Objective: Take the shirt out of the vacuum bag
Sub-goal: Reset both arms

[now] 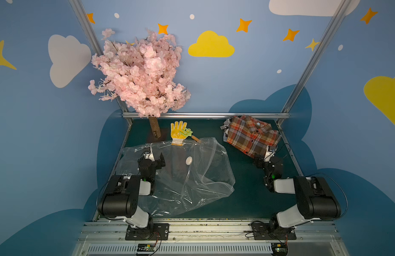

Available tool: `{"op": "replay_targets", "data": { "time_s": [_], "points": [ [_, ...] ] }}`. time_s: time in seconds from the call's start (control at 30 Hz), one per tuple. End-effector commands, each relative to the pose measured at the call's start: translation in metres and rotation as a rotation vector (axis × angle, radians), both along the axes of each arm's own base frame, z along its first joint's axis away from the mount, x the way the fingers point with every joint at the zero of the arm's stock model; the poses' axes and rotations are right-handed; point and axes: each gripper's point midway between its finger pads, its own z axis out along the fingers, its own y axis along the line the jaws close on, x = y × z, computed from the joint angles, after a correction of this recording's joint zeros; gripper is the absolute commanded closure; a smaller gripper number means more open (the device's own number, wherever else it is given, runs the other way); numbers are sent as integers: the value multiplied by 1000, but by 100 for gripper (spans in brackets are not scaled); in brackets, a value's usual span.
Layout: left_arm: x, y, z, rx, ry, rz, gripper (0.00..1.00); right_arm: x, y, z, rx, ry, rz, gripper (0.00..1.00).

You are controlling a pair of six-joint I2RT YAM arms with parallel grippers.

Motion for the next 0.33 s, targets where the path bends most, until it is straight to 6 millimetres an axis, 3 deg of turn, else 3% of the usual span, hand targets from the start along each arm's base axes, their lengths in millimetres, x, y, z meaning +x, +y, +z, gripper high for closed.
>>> {"op": "replay_targets", "data": {
  "time_s": [0.0,0.3],
  "points": [
    [1,-2,-4,-1,14,-13,0,1,-3,4,-14,-32,-18,2],
    [1,-1,-3,0,12,-12,0,1,-5,4,-7,-31,-26,2]
  ]
}}
